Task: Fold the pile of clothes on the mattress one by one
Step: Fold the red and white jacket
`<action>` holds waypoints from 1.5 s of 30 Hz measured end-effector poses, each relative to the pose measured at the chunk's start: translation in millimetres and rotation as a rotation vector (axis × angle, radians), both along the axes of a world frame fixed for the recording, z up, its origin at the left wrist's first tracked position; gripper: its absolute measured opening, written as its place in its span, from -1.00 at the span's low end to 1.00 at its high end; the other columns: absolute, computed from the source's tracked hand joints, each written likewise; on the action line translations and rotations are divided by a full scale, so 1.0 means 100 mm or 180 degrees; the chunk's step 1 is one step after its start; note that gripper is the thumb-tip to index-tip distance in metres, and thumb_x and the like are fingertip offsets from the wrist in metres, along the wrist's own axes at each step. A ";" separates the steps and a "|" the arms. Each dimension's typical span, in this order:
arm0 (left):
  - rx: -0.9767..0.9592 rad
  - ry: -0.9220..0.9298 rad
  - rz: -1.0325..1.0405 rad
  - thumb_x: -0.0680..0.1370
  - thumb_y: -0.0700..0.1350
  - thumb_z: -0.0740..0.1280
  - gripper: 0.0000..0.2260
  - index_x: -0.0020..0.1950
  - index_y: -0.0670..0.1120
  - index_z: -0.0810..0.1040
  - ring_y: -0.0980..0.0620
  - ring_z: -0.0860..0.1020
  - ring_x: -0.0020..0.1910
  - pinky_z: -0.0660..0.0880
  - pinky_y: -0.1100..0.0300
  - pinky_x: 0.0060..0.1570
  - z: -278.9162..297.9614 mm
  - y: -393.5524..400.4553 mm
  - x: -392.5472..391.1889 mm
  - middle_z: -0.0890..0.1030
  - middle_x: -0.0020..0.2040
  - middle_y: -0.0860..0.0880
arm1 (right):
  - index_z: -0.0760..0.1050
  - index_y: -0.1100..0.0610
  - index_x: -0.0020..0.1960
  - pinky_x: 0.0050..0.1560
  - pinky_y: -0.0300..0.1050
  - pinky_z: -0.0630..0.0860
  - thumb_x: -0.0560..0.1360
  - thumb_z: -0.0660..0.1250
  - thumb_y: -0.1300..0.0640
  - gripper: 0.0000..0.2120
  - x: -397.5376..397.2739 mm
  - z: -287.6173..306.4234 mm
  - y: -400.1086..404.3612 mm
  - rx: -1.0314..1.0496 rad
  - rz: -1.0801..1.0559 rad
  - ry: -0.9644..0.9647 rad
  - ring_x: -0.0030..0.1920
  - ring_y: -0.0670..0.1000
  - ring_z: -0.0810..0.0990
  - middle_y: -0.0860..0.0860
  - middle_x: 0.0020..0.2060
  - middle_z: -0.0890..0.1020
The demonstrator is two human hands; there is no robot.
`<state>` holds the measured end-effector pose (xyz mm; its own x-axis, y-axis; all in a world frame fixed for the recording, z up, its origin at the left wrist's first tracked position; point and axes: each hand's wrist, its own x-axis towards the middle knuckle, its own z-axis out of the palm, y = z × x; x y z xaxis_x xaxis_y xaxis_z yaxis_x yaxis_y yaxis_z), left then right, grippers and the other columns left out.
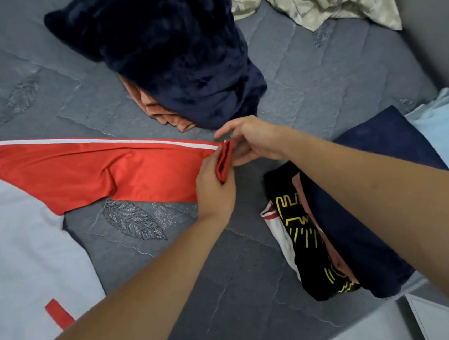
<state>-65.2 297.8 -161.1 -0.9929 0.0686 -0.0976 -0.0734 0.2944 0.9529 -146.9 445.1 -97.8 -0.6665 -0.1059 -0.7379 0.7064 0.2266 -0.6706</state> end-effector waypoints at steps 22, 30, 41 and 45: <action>0.0133 -0.0047 0.1551 0.57 0.16 0.32 -0.54 -0.17 -0.26 0.43 0.02 0.36 -0.28 0.46 -0.12 -0.22 0.43 -4.20 -0.49 0.44 -0.31 -0.18 | 0.54 0.16 -0.17 -0.19 0.01 0.41 0.47 0.56 0.02 -0.72 -0.74 0.22 -3.66 0.1278 0.2777 0.2205 -0.29 -0.05 0.42 0.13 -0.30 0.58; -0.0013 0.0006 0.2420 0.66 -0.05 0.35 -0.78 -0.11 -0.13 0.48 0.18 0.32 -0.31 0.37 0.08 -0.20 0.32 -6.62 -0.10 0.39 -0.29 0.05 | 0.54 0.23 -0.18 -0.20 0.05 0.43 0.58 0.46 0.07 -0.74 -0.80 0.13 -5.59 0.1747 0.3137 0.2420 -0.32 0.09 0.43 0.09 -0.36 0.54; -0.0325 -0.0324 0.3208 0.67 -0.12 0.31 -0.82 -0.06 -0.20 0.52 0.08 0.47 -0.18 0.52 -0.06 -0.08 0.15 -9.58 1.08 0.56 -0.17 -0.07 | 0.64 0.03 0.13 -0.06 0.00 0.43 0.63 0.36 -0.07 -0.80 -0.34 -0.19 -9.10 0.1315 0.4241 0.2846 0.00 0.23 0.63 0.05 -0.16 0.66; -0.0219 -0.0490 0.3625 0.67 -0.07 0.33 -0.92 0.00 -0.02 0.58 0.09 0.59 -0.11 0.59 0.04 0.03 0.04 -10.31 1.51 0.64 -0.14 0.08 | 0.64 0.07 0.21 0.02 0.01 0.44 0.64 0.36 -0.05 -0.74 -0.04 -0.34 -10.03 0.1083 0.4474 0.2932 0.12 0.25 0.62 0.15 0.05 0.71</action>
<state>86.0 -732.8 -157.6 -0.4528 -0.8707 -0.1919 -0.4443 0.0338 0.8952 -150.4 -558.2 -132.1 -0.3911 -0.8684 -0.3049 -0.7069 0.4955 -0.5047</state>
